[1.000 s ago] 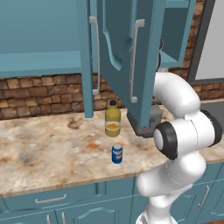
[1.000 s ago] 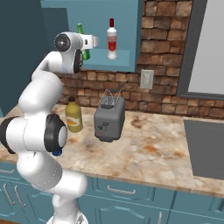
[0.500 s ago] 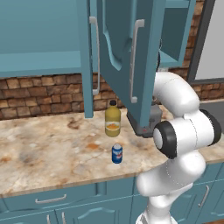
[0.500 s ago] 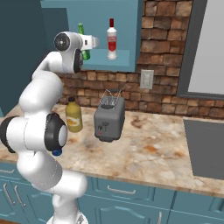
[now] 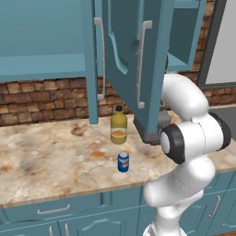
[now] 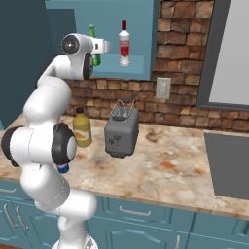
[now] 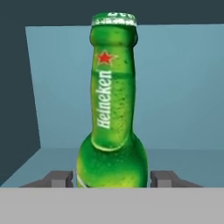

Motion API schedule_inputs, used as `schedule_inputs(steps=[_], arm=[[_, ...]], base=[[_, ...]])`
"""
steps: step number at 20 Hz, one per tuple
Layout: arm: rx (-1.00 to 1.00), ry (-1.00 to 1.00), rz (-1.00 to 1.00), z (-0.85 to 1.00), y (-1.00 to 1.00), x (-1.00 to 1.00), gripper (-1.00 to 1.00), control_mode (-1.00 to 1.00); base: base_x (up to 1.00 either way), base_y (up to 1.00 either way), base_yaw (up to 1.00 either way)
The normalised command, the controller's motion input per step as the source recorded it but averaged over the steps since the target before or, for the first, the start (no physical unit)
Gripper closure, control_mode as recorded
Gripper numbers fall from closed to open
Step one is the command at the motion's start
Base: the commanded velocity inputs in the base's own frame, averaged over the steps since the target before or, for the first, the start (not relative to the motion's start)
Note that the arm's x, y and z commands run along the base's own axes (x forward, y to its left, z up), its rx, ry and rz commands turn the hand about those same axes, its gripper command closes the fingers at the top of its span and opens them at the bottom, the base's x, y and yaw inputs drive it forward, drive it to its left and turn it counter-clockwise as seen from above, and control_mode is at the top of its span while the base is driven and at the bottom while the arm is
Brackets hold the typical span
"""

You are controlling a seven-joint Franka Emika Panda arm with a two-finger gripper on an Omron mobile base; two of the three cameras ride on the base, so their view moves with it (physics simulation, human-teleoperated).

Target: Sort all alcoholic drinks to one cabinet, and non-alcoholic drinks to the other.

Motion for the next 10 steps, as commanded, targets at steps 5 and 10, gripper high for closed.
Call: schedule_inputs(steps=[5, 10], arm=[[0.01, 0.00, 0.00, -0.09, 0.00, 0.09, -1.00, -1.00], [0.00, 0.00, 0.00, -0.01, 0.00, 0.00, -1.00, -1.00]], base=[[0.00, 0.00, 0.00], [0.00, 0.00, 0.00]])
